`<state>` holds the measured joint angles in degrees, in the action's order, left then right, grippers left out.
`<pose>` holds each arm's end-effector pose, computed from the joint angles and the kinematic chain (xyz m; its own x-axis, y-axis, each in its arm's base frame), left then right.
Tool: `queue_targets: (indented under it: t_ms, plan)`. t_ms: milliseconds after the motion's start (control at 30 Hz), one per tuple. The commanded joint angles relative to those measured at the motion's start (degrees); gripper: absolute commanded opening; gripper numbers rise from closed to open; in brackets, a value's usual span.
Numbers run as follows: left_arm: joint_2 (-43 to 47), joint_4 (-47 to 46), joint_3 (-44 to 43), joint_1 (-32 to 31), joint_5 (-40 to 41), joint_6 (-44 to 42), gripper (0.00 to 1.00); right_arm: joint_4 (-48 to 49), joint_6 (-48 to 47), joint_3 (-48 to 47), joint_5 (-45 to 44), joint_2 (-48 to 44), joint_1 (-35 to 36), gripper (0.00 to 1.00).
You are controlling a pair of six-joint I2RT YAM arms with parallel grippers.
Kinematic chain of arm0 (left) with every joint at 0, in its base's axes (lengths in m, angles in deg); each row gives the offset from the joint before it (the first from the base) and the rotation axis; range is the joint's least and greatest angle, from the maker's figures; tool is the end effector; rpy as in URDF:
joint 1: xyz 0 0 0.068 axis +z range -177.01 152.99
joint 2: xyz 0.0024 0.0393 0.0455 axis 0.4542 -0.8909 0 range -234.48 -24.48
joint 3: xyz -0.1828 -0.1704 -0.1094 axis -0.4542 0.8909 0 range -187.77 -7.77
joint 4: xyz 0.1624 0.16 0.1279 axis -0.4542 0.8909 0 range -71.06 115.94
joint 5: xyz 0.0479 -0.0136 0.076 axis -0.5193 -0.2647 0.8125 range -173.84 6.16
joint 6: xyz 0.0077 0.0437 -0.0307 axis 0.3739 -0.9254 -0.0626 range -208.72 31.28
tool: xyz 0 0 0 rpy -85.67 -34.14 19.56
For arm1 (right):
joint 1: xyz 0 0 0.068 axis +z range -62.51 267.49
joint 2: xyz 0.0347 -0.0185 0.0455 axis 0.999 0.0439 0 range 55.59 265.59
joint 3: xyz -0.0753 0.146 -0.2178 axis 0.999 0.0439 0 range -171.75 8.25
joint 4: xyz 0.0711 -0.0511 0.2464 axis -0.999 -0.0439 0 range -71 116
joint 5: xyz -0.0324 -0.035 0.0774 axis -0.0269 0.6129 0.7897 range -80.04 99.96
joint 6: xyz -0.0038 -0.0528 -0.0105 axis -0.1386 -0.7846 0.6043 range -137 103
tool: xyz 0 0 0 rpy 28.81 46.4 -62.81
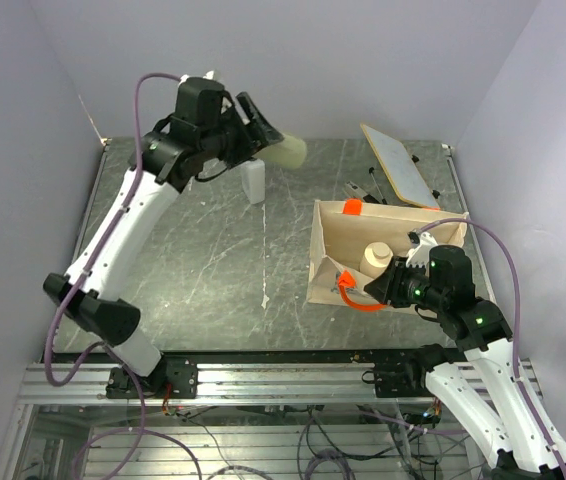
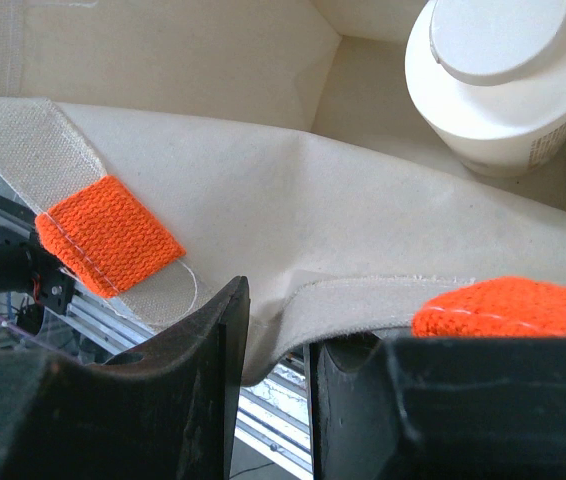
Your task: Take the personal care products out of the canvas bag
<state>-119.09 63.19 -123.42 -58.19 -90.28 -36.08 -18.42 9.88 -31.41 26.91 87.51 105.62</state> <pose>0.2964 -0.1839 0.4775 -0.6836 -0.5096 -0.5226 0.0977 0.6457 -0.7573 0.1082 0.0463 0.2810 -0.7414 0.2122 -0.6367 -0.2072 0.8300 0.5179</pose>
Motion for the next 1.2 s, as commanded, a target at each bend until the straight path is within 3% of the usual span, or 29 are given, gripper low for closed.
queue_targets:
  t_ms: [0, 100, 267, 467, 733, 967, 1167]
  plan:
    - [7.03, 0.33, 8.53, 0.63, 11.13, -4.74, 0.07, 0.56, -1.01, 0.82, -0.33, -0.27, 0.30, 0.27]
    - [10.67, 1.01, 19.02, 2.18, 16.13, -5.68, 0.07, 0.61, -0.98, 0.90, -0.28, -0.22, 0.25, 0.27]
    - [17.39, -6.15, 37.68, 4.66, 17.62, -6.12, 0.07, 0.55, -0.95, 0.99, -0.38, -0.57, 0.28, 0.27]
    - [16.90, -13.02, 47.22, 9.16, 18.63, -10.70, 0.07, 0.74, -0.99, 1.12, -0.28, -0.41, 0.28, 0.28]
    - [3.58, -18.06, 38.06, 15.25, 18.38, -18.72, 0.07, 0.74, -0.89, 1.19, -0.34, -0.29, 0.25, 0.28]
    - [-8.82, -23.38, 26.55, 15.23, 16.51, -24.51, 0.07, 0.29, -0.66, 0.91, -1.12, -0.54, 0.25, 0.28]
    - [-16.69, -21.87, 17.74, 13.71, 22.23, -28.19, 0.07, 0.02, -0.12, 0.97, -1.91, -1.39, 0.29, 0.28]
